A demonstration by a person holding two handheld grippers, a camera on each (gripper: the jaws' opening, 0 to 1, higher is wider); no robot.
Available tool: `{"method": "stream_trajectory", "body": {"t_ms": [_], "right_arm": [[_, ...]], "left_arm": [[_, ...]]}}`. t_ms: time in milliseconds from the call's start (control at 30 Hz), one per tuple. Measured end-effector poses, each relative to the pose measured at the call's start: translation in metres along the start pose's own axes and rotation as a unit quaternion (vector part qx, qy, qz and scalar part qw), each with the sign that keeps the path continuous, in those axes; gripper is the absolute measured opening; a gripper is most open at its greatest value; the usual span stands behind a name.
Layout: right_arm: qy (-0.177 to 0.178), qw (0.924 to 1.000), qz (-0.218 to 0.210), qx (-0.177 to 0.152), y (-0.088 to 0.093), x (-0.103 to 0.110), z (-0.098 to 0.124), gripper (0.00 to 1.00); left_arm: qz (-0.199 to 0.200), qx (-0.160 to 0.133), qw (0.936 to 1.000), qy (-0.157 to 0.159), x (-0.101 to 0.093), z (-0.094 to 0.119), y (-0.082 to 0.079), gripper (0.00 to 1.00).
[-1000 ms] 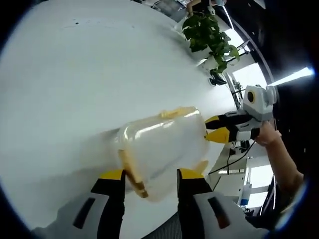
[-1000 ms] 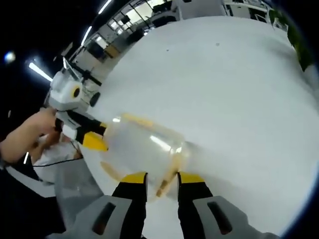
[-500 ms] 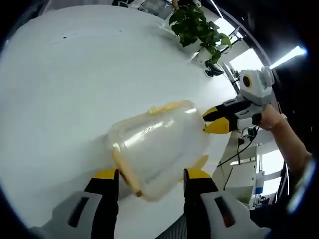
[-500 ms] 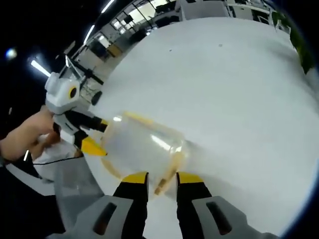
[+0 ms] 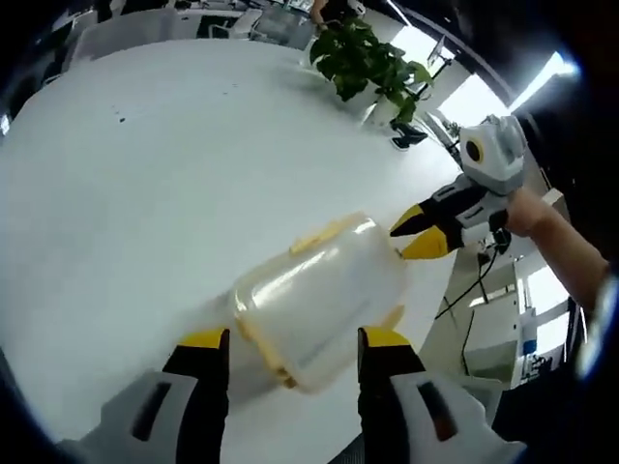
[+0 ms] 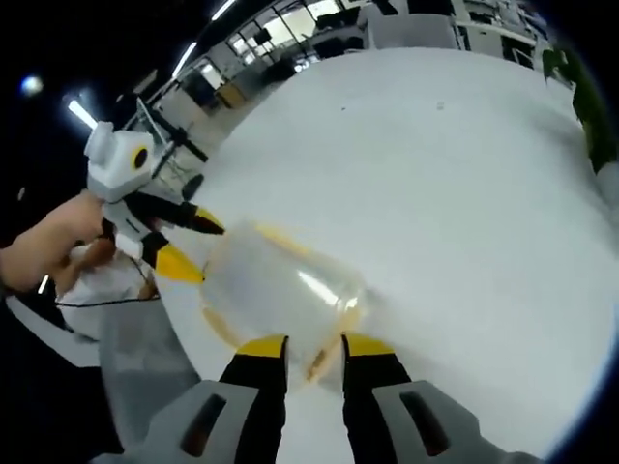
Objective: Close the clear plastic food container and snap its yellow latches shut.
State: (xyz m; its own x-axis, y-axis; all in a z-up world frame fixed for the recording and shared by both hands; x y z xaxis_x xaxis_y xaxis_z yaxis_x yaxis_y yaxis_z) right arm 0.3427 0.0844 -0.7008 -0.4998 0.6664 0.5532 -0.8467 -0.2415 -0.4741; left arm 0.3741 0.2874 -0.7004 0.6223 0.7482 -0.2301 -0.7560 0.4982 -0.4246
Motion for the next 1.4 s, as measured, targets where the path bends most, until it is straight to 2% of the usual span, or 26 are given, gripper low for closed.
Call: {"method": "stream_trajectory", "body": {"t_ms": [167, 267, 400, 467, 500, 567, 667, 700, 800, 900, 1067, 1133, 1200, 1233, 1333, 1400], "right_arm": [[-0.004, 0.9994, 0.032, 0.008, -0.009, 0.008, 0.0, 0.19], [-0.002, 0.9965, 0.076, 0.033, -0.01, 0.012, -0.005, 0.19], [-0.002, 0.9921, 0.115, 0.051, -0.011, 0.019, -0.009, 0.2], [-0.003, 0.9888, 0.135, 0.063, -0.011, 0.02, -0.011, 0.21], [-0.004, 0.9859, 0.153, 0.066, -0.013, 0.021, -0.012, 0.22], [-0.005, 0.9838, 0.162, 0.076, -0.012, 0.023, -0.013, 0.23], [-0.012, 0.9755, 0.201, 0.087, -0.015, 0.026, -0.015, 0.23], [-0.011, 0.9751, 0.202, 0.091, -0.015, 0.027, -0.015, 0.24], [-0.015, 0.9661, 0.235, 0.105, -0.018, 0.029, -0.019, 0.26], [-0.013, 0.9577, 0.261, 0.12, -0.02, 0.031, -0.021, 0.27], [-0.022, 0.9495, 0.287, 0.125, -0.025, 0.036, -0.027, 0.26], [-0.026, 0.9469, 0.293, 0.129, -0.025, 0.039, -0.029, 0.26], [-0.026, 0.9431, 0.302, 0.136, -0.026, 0.039, -0.032, 0.26], [-0.029, 0.9379, 0.315, 0.142, -0.026, 0.039, -0.034, 0.26], [-0.025, 0.931, 0.33, 0.153, -0.025, 0.038, -0.039, 0.26], [-0.023, 0.9267, 0.341, 0.157, -0.025, 0.039, -0.043, 0.26]], "left_arm": [[-0.061, 0.0, 0.9982, -0.002, -0.006, 0.001, -0.004, 0.51], [-0.098, 0.0, 0.9952, -0.004, -0.009, -0.001, -0.005, 0.51], [-0.104, -0.003, 0.9946, -0.001, -0.011, -0.002, -0.007, 0.53], [-0.126, -0.006, 0.9921, 0.001, -0.012, -0.003, -0.008, 0.52], [-0.145, -0.005, 0.9894, -0.001, -0.012, -0.003, -0.009, 0.51], [-0.188, -0.009, 0.9821, -0.001, -0.014, -0.003, -0.011, 0.5], [-0.199, -0.002, 0.9799, 0.001, -0.016, -0.003, -0.011, 0.48], [-0.203, -0.001, 0.9793, 0.001, -0.017, -0.003, -0.012, 0.49], [-0.229, 0.0, 0.9735, -0.002, -0.02, -0.003, -0.013, 0.49], [-0.259, 0.001, 0.9659, -0.002, -0.024, -0.003, -0.015, 0.48], [-0.295, 0.004, 0.9556, -0.006, -0.034, -0.004, -0.018, 0.48], [-0.312, 0.005, 0.95, -0.005, -0.037, -0.005, -0.019, 0.47], [-0.341, 0.018, 0.94, -0.009, -0.039, -0.007, -0.017, 0.47], [-0.345, 0.021, 0.9382, -0.006, -0.042, -0.008, -0.017, 0.47], [-0.367, 0.017, 0.93, -0.005, -0.046, -0.01, -0.019, 0.46], [-0.373, 0.016, 0.9275, -0.004, -0.048, -0.012, -0.021, 0.46]]}}
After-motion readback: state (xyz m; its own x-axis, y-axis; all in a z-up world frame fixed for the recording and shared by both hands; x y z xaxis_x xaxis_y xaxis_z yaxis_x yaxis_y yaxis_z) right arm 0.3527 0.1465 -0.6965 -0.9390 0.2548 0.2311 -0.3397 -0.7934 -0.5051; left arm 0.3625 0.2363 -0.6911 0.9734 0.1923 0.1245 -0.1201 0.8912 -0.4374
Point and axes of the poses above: the point that each gripper's makers call its tool centre point, and the gripper's own axes: z roughly backward along the fingers, x roughly to its left, y roughly out of its underside, the point moved 6 cm from there along z, roughly backward along the fingers, and after that the axes turned 10 degrees about -y, right-handed, at the moved point
